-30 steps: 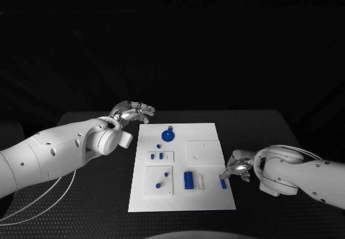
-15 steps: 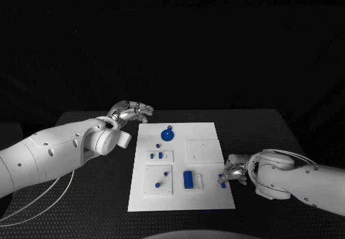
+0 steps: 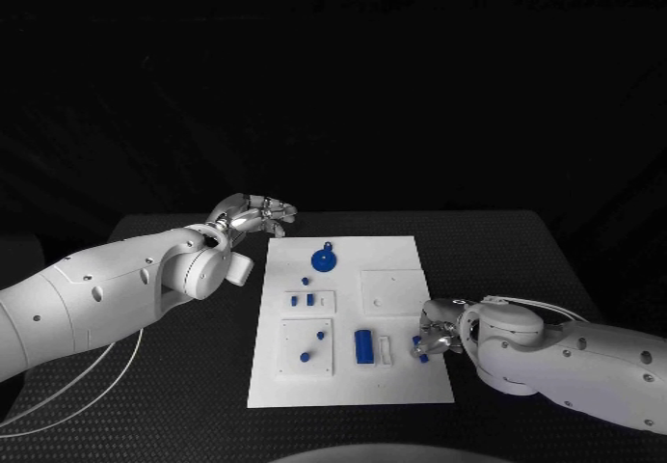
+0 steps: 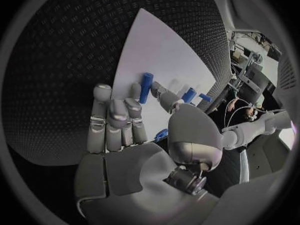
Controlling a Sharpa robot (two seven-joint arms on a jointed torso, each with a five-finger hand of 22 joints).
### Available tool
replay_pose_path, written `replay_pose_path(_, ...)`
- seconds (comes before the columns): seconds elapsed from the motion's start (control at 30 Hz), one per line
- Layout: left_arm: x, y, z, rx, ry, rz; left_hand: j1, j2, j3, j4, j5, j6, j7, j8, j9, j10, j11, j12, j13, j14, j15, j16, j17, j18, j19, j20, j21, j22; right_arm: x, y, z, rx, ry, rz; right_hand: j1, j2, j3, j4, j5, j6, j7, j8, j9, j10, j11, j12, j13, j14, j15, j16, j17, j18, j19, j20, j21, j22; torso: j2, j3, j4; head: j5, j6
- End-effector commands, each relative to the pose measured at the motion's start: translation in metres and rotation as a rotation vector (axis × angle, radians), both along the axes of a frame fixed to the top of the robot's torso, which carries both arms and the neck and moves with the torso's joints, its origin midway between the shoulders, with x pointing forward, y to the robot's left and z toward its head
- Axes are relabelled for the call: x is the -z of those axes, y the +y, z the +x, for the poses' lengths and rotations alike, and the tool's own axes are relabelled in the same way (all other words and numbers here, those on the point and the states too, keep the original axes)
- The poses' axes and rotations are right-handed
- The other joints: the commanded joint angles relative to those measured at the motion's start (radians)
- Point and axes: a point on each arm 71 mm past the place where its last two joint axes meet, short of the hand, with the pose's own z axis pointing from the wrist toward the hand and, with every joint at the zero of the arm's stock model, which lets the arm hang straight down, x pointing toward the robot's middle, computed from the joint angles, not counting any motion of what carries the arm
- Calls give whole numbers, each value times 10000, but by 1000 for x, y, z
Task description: Assemble the parts on the task board
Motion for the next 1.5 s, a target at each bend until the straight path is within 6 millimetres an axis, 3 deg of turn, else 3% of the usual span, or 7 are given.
replay_pose_path(0.03, -1, -2, -1, 160, 0, -113, -99, -2, 11, 59, -49, -80, -6, 37, -15, -44, 18, 48, -14, -10, 64, -68, 10, 129, 44, -27, -37, 15, 11, 7, -6, -625, -199, -594, 80, 143, 75, -98, -55, -14, 65, -171, -2877, -8, -76, 5, 13, 27, -74, -28, 15, 124, -24, -9, 27, 180, 0, 2, -1, 19, 1)
replay_pose_path(0.3, -1, -4, -1, 195, 28, -119, -105, 6, 10, 70, -49, -85, -4, 36, -16, -45, 19, 50, -17, -10, 64, -70, 14, 128, 45, -27, -40, 19, 14, 14, -7, -751, -103, -446, 466, 463, 666, -257, -54, 7, 65, -192, -2861, 8, -74, -24, 6, 30, -68, -50, 12, 124, -47, 17, 16, 171, 0, -2, 3, 51, 2)
replay_pose_path(0.53, -1, -3, -1, 189, 41, -110, -111, 15, 8, 82, -48, -92, -2, 35, -18, -46, 19, 52, -19, -11, 65, -72, 18, 128, 45, -27, -43, 22, 17, 8, -11, 693, 926, 1068, 516, 712, 1436, -261, -39, 50, 83, -232, -2862, 34, -54, -56, -2, 46, -42, -79, 2, 124, -62, 103, 23, 177, 1, 2, -12, 109, 13)
replay_pose_path(0.97, 0, -3, -1, 200, 62, -100, -110, 19, 7, 90, -47, -96, -1, 36, -20, -45, 18, 56, -21, -12, 64, -75, 24, 129, 45, -28, -47, 28, 4, 18, -14, 2829, 1769, 3990, -104, 612, 1352, -235, -33, 118, 75, -275, -2886, 42, -65, -62, 17, 65, -59, -93, 4, 124, -19, 102, 75, 182, 4, 16, -17, 108, -4)
replay_pose_path(1.5, 0, -4, -2, 252, 97, -108, -111, 19, 3, 102, -48, -100, 0, 39, -22, -43, 17, 62, -25, -15, 64, -81, 32, 128, 43, -29, -53, 37, 5, 24, -13, 2890, 1993, 4104, -276, 601, 1299, -230, -23, 133, 69, -301, -2907, 41, -72, -66, 25, 66, -68, -102, 5, 124, -12, 86, 74, 172, 2, 0, -2, 156, -65)
